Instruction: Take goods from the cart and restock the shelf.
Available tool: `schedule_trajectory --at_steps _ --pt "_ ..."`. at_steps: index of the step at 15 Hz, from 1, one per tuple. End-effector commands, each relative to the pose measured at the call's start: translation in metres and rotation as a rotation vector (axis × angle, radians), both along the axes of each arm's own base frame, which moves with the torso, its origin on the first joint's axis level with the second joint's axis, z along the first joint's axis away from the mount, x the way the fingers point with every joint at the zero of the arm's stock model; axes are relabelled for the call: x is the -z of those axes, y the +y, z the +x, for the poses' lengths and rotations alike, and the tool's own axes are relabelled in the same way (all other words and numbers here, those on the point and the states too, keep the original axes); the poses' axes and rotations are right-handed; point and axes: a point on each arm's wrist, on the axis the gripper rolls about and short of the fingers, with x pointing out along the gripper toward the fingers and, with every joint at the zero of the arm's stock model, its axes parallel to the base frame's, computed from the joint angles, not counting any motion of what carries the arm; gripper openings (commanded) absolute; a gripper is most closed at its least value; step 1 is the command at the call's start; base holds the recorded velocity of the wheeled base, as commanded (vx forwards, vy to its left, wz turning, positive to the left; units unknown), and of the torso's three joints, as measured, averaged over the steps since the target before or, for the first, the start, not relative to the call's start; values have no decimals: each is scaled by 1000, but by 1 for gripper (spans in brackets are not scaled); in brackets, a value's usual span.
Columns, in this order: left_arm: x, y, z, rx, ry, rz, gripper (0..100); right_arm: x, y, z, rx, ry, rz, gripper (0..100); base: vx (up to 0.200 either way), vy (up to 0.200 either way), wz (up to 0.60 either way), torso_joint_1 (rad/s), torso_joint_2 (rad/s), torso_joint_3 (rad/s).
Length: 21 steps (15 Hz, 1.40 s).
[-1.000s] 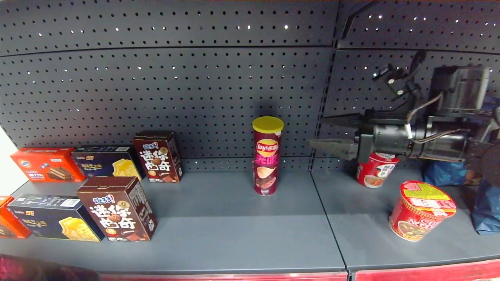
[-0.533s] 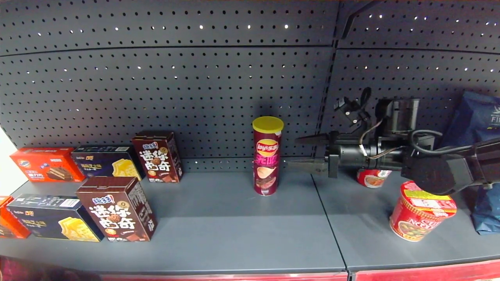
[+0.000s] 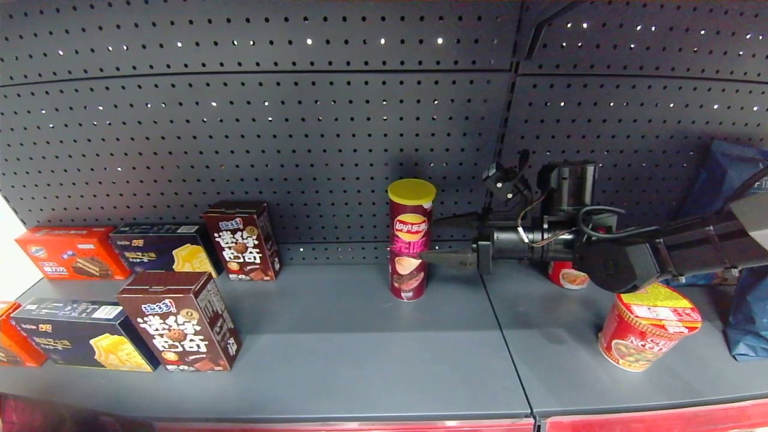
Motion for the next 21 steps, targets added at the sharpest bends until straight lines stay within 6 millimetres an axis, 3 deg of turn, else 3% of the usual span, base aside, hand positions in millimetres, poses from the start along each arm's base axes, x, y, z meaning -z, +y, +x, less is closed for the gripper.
schedule_trajectory --at_steps 1,17,18,21 --pt "1 0 0 -1 4 -2 0 14 4 11 1 22 -9 100 0 0 0 0 0 0" --pt "9 0 -3 -13 60 -1 0 72 36 57 -68 48 -2 100 0 0 0 0 0 0" --pt "10 0 -3 -13 61 0 0 70 37 57 -64 43 -2 0 0 0 0 0 0 0" --pt "12 0 -3 -13 70 1 0 59 37 51 -24 26 -6 0 0 0 0 0 0 0"
